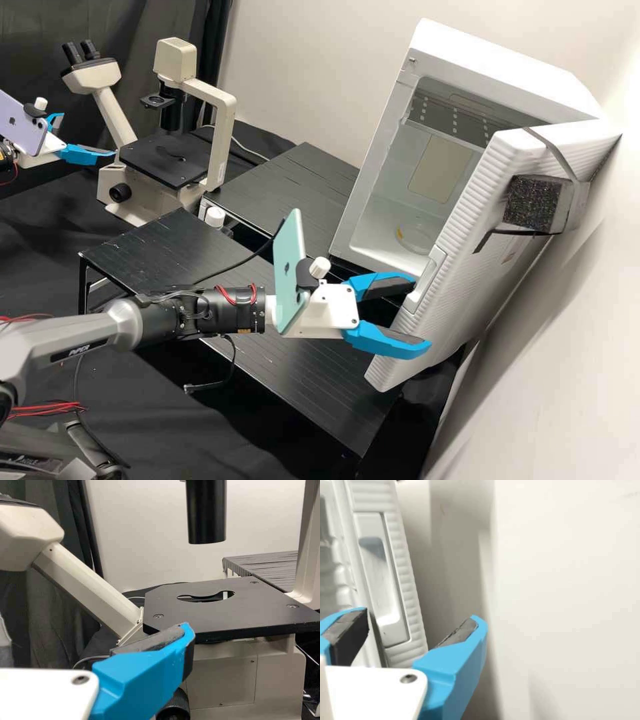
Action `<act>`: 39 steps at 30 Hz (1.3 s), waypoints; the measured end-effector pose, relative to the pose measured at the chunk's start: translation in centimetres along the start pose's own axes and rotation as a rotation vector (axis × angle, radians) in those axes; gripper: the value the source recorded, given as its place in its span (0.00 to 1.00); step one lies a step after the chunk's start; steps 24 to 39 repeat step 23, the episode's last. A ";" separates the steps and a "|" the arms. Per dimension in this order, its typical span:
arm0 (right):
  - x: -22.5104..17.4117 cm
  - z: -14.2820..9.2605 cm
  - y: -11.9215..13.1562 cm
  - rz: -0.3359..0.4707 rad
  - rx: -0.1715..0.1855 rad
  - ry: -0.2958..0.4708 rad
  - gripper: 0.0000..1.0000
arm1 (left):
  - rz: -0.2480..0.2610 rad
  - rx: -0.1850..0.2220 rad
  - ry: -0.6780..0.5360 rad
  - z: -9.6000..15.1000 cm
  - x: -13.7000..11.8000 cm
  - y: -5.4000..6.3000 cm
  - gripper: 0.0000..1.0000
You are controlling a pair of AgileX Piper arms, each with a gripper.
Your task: Open the incubator door.
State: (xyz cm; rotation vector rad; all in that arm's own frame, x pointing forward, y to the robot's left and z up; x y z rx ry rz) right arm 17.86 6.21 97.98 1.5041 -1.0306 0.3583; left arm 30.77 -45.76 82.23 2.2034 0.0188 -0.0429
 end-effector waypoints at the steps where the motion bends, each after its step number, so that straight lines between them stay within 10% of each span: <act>1: -0.4 -0.1 0.1 0.008 0.007 0.012 1.00 | 0.000 0.000 0.000 0.0 0.0 0.0 1.00; 10: -4.6 -2.6 1.4 0.023 0.057 0.353 1.00 | 0.000 0.000 0.000 0.0 0.0 0.0 1.00; 20: -7.1 -3.9 -2.2 -0.316 0.340 0.750 1.00 | 0.000 0.000 0.000 0.0 0.0 0.0 1.00; 39: -7.3 -3.7 -3.8 -0.392 0.349 0.774 1.00 | 0.000 0.000 0.000 0.0 0.0 0.0 1.00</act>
